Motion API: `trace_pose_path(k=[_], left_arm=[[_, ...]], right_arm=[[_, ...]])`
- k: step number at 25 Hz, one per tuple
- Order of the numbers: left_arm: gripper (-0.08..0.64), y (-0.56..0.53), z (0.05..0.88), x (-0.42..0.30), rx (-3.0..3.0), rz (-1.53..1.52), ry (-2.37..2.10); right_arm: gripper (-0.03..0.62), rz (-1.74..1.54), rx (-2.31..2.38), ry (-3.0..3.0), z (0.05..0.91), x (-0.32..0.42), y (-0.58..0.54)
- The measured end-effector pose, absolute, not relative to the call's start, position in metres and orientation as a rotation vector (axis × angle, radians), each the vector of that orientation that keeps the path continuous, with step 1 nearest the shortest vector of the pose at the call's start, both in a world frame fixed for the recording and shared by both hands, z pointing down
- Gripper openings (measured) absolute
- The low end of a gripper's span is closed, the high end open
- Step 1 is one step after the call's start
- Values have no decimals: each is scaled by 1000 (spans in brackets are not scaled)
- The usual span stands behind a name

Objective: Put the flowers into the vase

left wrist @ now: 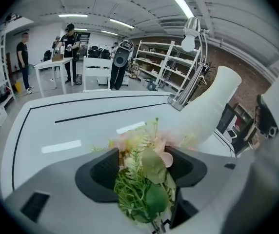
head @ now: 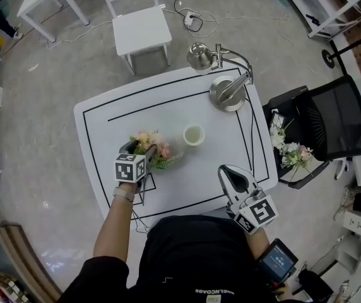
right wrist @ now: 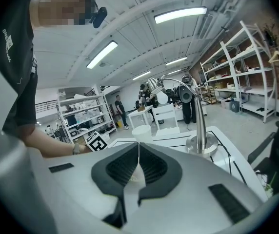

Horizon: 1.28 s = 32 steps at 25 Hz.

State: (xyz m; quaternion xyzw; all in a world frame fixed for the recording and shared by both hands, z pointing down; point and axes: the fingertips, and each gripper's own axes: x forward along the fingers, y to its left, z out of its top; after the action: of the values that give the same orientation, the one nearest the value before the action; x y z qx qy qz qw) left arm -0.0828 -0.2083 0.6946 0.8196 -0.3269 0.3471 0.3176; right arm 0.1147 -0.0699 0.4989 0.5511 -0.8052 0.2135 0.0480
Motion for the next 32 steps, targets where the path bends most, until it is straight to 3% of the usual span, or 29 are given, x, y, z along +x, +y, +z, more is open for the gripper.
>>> trace_pose_path(k=[7,17,32], left_arm=[[239,-210,699,-84,2147,894,-849],[65,-213,684,-91,2160,839,-898],[49,-219,629,-85,2276,655,-981]], right_arm=[[12,653,1694,-2440,502,118,-70],[12,655,1705,-2442,502,119,-68],[12,622,1729,-2461,493,125,-55]])
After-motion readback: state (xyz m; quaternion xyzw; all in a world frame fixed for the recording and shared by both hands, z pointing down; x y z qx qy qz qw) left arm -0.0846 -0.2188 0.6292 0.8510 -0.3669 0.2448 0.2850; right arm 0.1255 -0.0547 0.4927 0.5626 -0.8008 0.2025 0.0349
